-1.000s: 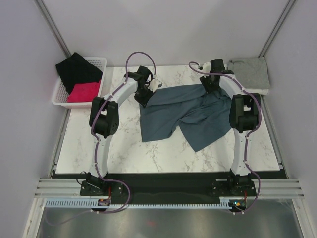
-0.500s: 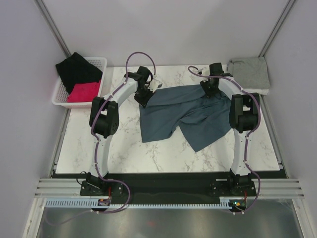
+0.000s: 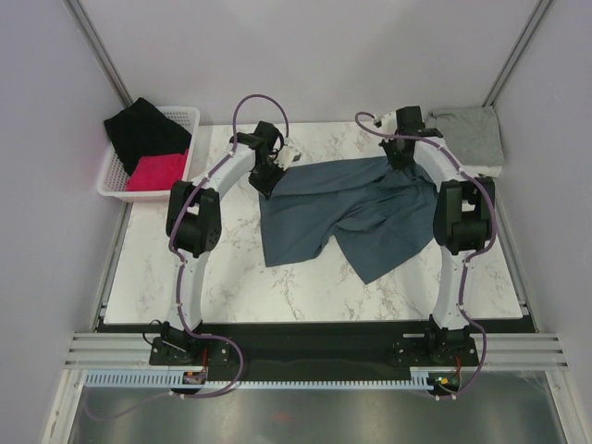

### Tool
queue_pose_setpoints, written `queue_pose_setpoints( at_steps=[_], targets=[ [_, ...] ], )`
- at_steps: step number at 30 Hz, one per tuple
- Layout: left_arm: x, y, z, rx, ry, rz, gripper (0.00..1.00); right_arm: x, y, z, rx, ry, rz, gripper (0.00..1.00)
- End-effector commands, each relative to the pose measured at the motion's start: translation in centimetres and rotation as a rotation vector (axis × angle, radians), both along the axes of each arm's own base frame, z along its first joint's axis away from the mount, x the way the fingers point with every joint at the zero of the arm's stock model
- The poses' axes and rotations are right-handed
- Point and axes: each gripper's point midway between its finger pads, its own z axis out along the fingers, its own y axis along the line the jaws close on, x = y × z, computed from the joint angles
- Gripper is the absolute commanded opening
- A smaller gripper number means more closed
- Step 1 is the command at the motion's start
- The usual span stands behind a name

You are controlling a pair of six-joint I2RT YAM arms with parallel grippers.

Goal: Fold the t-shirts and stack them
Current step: Flatten the tshirt out

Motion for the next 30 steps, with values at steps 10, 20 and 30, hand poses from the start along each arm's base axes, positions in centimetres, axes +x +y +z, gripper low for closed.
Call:
queue_pose_setpoints(
  at_steps=[10, 20, 30],
  targets=[
    [4.6, 1.6, 17.1, -0.053, -0.429, 0.048, 0.02, -1.3, -0.5, 27.1, 0.075, -0.574, -0.072, 0.0],
    [2.3, 3.5, 30.5, -0.112, -0.729, 0.082, 0.02, -8.9, -1.1, 35.7, 0.102, -0.743, -0.062, 0.0],
    [-8.7, 5.6, 39.6, -0.267, -0.893, 0.033, 0.02, -25.2, -2.8, 48.4, 0.233, -1.17, -0.113, 0.0]
  ],
)
